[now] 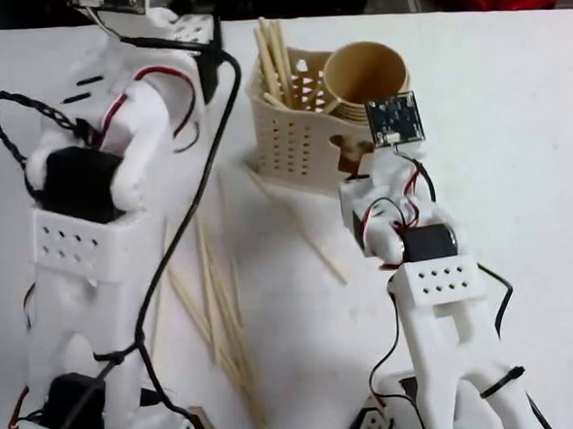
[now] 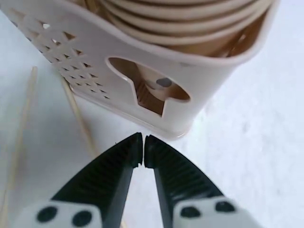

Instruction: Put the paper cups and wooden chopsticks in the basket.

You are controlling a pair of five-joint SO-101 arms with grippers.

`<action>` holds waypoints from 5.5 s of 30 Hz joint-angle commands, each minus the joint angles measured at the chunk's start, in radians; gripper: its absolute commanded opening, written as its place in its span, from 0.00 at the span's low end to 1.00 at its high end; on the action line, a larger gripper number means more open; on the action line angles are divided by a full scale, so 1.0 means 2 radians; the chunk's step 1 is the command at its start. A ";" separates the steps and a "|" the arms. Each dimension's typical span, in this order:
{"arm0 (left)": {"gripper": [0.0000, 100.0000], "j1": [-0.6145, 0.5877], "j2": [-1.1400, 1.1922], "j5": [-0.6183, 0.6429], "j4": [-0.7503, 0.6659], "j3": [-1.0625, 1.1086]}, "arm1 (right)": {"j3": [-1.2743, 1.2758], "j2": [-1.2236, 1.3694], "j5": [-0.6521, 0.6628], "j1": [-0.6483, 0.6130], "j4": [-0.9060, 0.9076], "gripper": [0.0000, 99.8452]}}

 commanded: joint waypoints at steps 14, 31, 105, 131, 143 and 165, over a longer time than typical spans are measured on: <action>0.02 0.082 -0.023 -0.086 -0.404 0.202 | -0.003 -0.014 -0.003 0.006 -0.008 0.02; 0.13 0.077 -0.027 -0.087 -0.206 0.162 | -0.002 -0.014 -0.001 0.006 -0.008 0.02; 0.17 -0.014 -0.023 -0.064 -0.062 0.658 | 0.028 -0.014 0.000 0.005 -0.056 0.02; 0.06 -0.020 0.208 -0.055 0.079 0.476 | 0.028 -0.016 0.000 0.005 -0.055 0.02; 0.02 -0.017 0.280 -0.054 0.123 0.382 | 0.028 -0.017 0.000 0.006 -0.055 0.02; 0.02 -0.018 -0.077 -0.051 0.173 0.305 | 0.028 -0.018 0.000 0.006 -0.055 0.02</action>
